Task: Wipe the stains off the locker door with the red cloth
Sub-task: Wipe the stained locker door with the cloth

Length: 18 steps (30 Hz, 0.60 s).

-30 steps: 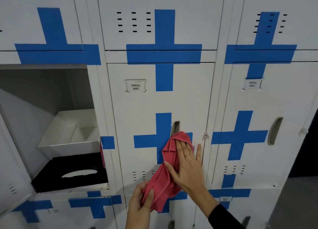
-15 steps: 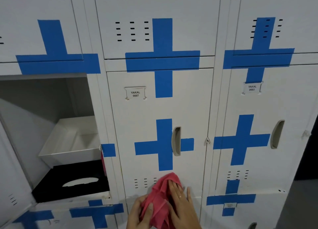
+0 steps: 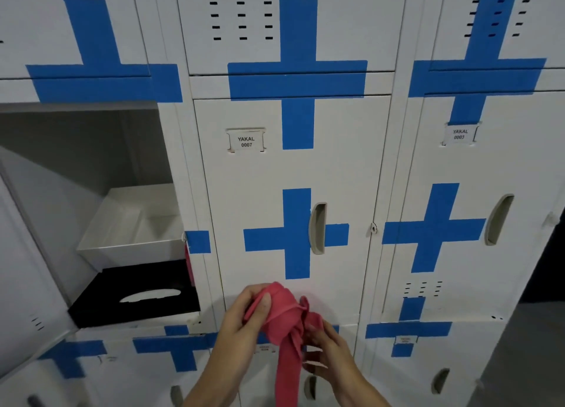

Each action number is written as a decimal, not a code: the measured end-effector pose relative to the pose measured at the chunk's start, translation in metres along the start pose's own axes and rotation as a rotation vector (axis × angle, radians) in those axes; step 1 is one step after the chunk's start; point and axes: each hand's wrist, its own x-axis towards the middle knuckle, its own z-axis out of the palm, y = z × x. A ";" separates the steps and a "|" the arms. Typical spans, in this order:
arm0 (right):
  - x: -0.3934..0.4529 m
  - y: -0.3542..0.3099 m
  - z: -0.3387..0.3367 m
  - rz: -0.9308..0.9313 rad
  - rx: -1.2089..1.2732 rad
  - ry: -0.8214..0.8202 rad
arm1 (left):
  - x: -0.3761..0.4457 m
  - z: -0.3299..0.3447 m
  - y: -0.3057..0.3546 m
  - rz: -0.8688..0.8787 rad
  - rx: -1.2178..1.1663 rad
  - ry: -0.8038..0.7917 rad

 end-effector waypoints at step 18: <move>-0.026 -0.033 -0.036 0.055 0.052 -0.110 | 0.014 -0.022 0.016 -0.146 -0.136 0.082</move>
